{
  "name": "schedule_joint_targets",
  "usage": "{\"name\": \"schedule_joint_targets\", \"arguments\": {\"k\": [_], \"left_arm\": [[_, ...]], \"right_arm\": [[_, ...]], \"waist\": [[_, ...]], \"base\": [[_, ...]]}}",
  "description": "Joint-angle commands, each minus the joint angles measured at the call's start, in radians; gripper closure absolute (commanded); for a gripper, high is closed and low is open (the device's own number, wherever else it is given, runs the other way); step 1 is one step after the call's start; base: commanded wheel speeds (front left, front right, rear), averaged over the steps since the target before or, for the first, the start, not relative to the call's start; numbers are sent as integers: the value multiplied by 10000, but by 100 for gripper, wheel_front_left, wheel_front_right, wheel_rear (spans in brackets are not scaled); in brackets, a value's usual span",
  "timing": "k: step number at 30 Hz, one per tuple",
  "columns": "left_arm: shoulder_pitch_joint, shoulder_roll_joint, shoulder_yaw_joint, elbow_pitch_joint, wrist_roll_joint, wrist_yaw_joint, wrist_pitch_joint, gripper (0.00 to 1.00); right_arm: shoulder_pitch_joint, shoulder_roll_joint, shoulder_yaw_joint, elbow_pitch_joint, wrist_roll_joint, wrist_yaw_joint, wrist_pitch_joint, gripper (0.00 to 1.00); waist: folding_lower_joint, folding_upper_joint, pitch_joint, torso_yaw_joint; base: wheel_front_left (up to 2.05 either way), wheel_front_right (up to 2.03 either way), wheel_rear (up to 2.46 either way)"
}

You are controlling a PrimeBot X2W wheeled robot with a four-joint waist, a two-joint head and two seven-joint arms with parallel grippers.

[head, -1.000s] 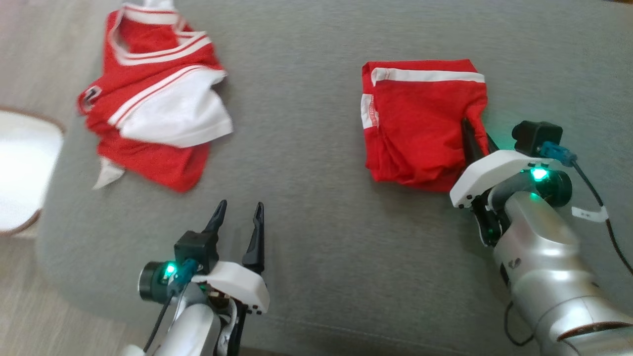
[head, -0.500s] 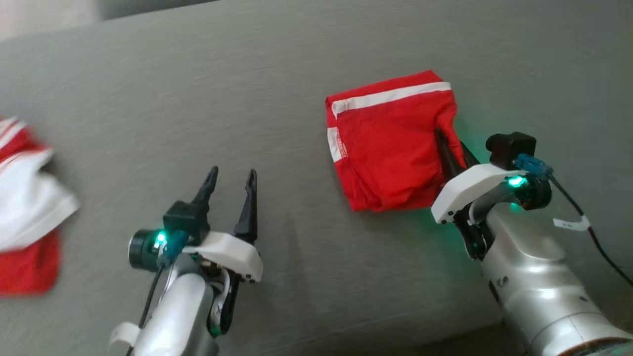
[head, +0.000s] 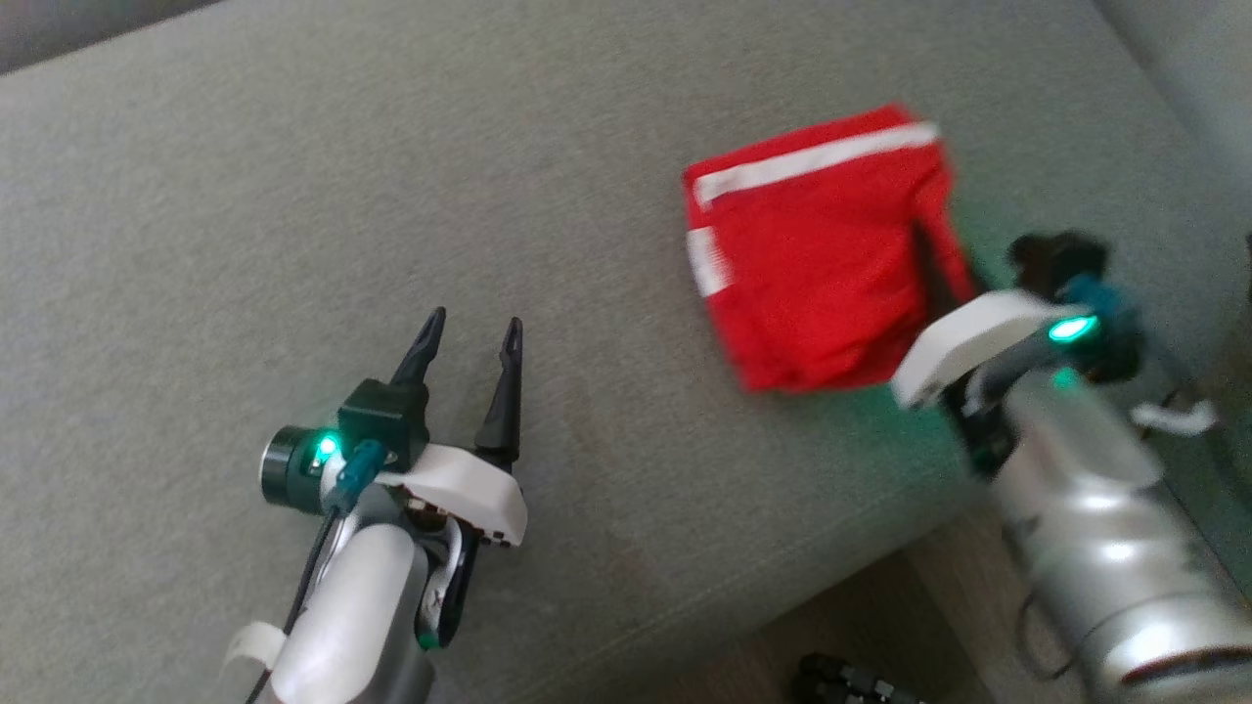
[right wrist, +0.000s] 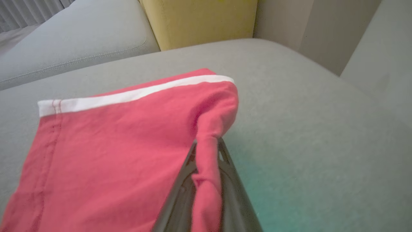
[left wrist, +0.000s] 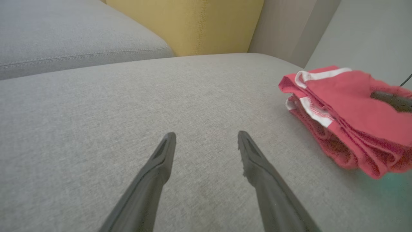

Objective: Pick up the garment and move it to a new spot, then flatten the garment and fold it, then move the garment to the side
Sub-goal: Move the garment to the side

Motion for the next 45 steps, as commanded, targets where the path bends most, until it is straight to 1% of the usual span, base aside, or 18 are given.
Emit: {"name": "schedule_joint_targets", "arguments": {"k": [1,10,12,13,17,18,19,20,21,24,27,28,29,32,38,39,40,45], "left_arm": [[-335,76,179,-297,177,-103,-53,0],[-207,90,514,-202,738,-285,-53,0],[-189,100,640,-190,829,-325,-53,0],[-189,100,640,-190,829,-325,-53,0],[-186,104,838,-196,965,-404,-53,0],[-179,103,883,-197,986,-410,-53,0],[-164,101,936,-211,992,-405,-53,0],[-151,100,974,-223,1000,-411,-53,0],[-145,98,996,-226,1009,-422,-53,0],[-139,90,1077,-267,969,-386,-53,0],[-49,83,1176,-319,876,-285,-53,0],[-7,82,1200,-324,843,-254,-53,0],[75,80,1206,-339,713,-172,-53,0],[215,79,1238,-374,443,49,-53,0],[628,77,1301,-294,152,421,-53,0],[795,77,1343,-287,29,529,-53,0],[878,77,1342,-272,18,559,-53,0],[1264,77,1469,-191,124,673,-53,0]], "right_arm": [[-674,-350,-332,-233,-414,63,-121,100],[-1793,-1955,-3138,468,-2610,63,-122,100],[-1903,-2150,-3706,571,-3203,63,-122,100],[-1903,-2150,-3706,571,-3203,63,-122,100],[-2026,-2322,-4897,816,-4338,63,-122,100],[-2040,-2276,-5062,845,-4659,63,-122,65],[-2059,-2219,-5336,916,-4859,63,-122,81],[-2089,-2104,-5515,847,-5031,63,-122,28],[-2078,-2016,-5653,612,-5245,63,-122,0],[-1922,-1611,-6015,-282,-5542,63,-122,0],[-1689,-1193,-6046,-1269,-5434,63,-122,0],[-1593,-1052,-5933,-1543,-5350,63,-122,0],[-1388,-786,-5641,-2149,-5051,63,-122,0],[-924,-377,-5037,-2826,-4474,63,-122,0],[628,93,-3881,-3635,-3159,63,-122,0],[1236,162,-3694,-3898,-2875,63,-122,0],[1560,187,-3552,-3975,-2806,63,-122,0],[2744,231,-2786,-3812,-1804,63,-122,0]], "waist": [[-1,0,238,253],[-1,0,854,1237],[-1,0,920,1371],[-1,0,920,1371],[-1,0,1003,1517],[-1,0,995,1537],[-1,0,984,1546],[-1,0,971,1551],[-1,0,948,1565],[-1,0,772,1623],[-1,0,481,1711],[-1,0,363,1763],[-1,0,138,1935],[-1,0,-277,2358],[-1,0,-1039,3408],[-1,0,-1260,3788],[-1,0,-1384,3972],[-1,0,-1804,4505]], "base": [[0,0,0],[0,0,0],[0,0,0],[0,0,0],[0,0,0],[0,0,0],[0,0,0],[0,0,0],[0,0,0],[0,0,0],[0,0,0],[0,0,0],[0,0,0],[0,0,0],[0,0,0],[0,0,0],[0,0,0],[0,0,0]]}}
